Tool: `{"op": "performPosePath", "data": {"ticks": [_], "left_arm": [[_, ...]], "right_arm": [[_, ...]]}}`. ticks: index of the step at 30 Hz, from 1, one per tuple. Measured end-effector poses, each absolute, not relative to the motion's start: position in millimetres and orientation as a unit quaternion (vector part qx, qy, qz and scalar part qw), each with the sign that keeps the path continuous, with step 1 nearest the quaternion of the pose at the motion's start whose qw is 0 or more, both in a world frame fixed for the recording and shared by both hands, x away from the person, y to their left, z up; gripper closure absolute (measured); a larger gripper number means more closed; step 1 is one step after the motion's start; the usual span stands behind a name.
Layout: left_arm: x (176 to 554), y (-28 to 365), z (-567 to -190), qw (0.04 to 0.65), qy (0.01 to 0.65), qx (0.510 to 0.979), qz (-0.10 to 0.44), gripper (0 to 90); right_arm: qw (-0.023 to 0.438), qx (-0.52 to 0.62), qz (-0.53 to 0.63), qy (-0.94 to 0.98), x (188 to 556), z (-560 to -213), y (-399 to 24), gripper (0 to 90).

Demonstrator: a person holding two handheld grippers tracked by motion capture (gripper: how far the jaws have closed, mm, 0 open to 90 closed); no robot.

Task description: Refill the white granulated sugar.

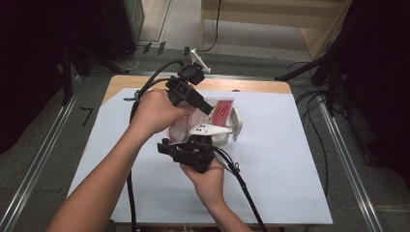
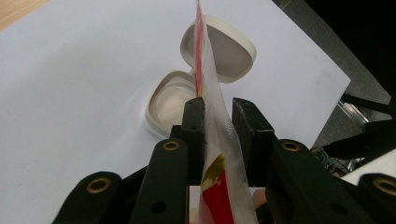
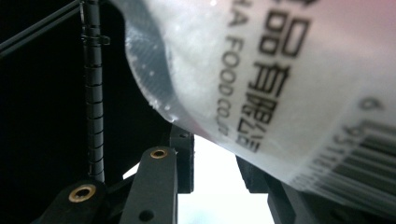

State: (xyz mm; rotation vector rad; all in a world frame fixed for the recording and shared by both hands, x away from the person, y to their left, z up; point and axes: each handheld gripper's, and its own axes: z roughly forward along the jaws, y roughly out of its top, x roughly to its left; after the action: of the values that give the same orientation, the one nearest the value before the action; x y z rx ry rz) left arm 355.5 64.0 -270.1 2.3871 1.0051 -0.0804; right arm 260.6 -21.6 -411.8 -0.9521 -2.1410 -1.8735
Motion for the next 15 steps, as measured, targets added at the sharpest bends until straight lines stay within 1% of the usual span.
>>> {"op": "performPosePath", "data": {"ticks": [4,7,9,15], "left_arm": [[355.1,64.7,-269.4,0.274,0.375,0.885,-0.029,75.8],[354.7,66.5,-269.1,0.276,0.374,0.885,-0.029,75.9],[353.9,66.9,-270.1,0.275,0.376,0.885,-0.026,76.1],[351.9,72.3,-271.6,0.278,0.376,0.883,-0.03,76.4]], "right_arm": [[0.075,-0.319,-0.621,-0.712,263.1,-411.9,-20.4,72.4],[0.058,-0.313,-0.625,-0.713,258.4,-409.4,-19.3,72.9],[0.068,-0.315,-0.622,-0.713,261.0,-411.3,-18.7,73.0],[0.071,-0.311,-0.618,-0.719,261.6,-414.4,-17.4,73.0]]}}
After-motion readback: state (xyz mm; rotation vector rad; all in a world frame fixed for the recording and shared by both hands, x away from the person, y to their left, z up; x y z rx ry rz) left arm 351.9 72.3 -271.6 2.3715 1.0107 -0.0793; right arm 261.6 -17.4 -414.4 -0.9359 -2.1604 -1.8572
